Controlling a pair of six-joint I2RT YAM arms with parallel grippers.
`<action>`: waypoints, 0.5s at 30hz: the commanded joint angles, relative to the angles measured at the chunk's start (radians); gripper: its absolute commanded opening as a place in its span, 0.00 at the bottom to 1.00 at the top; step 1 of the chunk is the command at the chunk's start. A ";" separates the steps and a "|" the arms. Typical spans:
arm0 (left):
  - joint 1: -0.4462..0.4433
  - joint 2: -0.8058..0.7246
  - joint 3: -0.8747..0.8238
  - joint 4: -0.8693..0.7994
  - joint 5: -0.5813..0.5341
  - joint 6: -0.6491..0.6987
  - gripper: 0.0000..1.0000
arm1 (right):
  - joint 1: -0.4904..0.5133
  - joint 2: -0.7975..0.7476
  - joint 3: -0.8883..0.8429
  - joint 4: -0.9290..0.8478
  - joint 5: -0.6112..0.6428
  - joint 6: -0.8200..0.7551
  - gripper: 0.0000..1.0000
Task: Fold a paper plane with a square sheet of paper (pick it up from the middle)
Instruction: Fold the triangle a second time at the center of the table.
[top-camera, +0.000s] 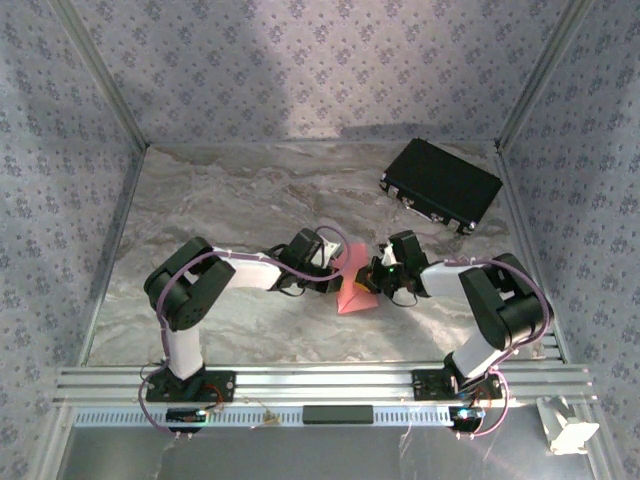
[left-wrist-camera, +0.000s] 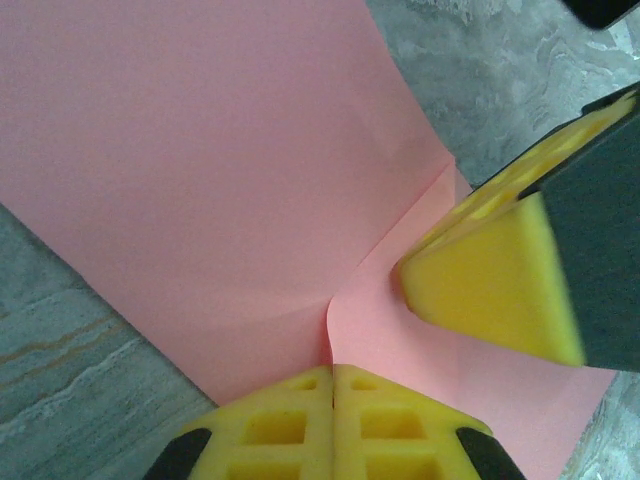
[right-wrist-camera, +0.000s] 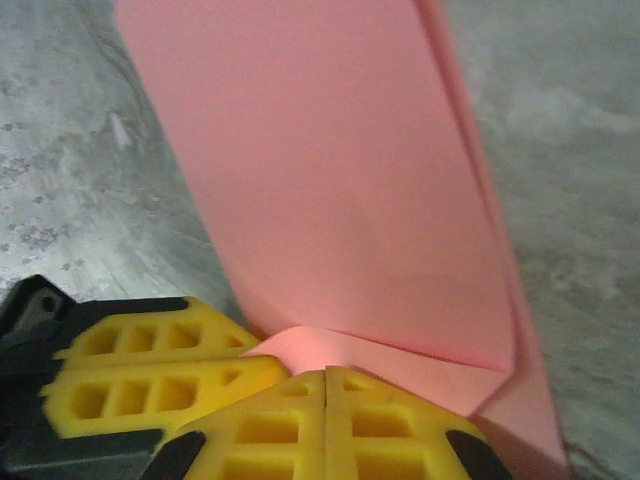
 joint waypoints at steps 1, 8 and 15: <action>0.001 0.058 -0.016 -0.064 -0.007 0.011 0.02 | -0.007 0.022 -0.027 -0.003 0.000 -0.008 0.02; 0.002 0.035 -0.005 -0.071 -0.011 0.004 0.07 | -0.005 0.019 -0.066 -0.004 0.041 0.000 0.01; 0.005 -0.060 0.049 -0.181 -0.076 -0.007 0.24 | -0.005 -0.001 -0.066 -0.024 0.060 -0.014 0.01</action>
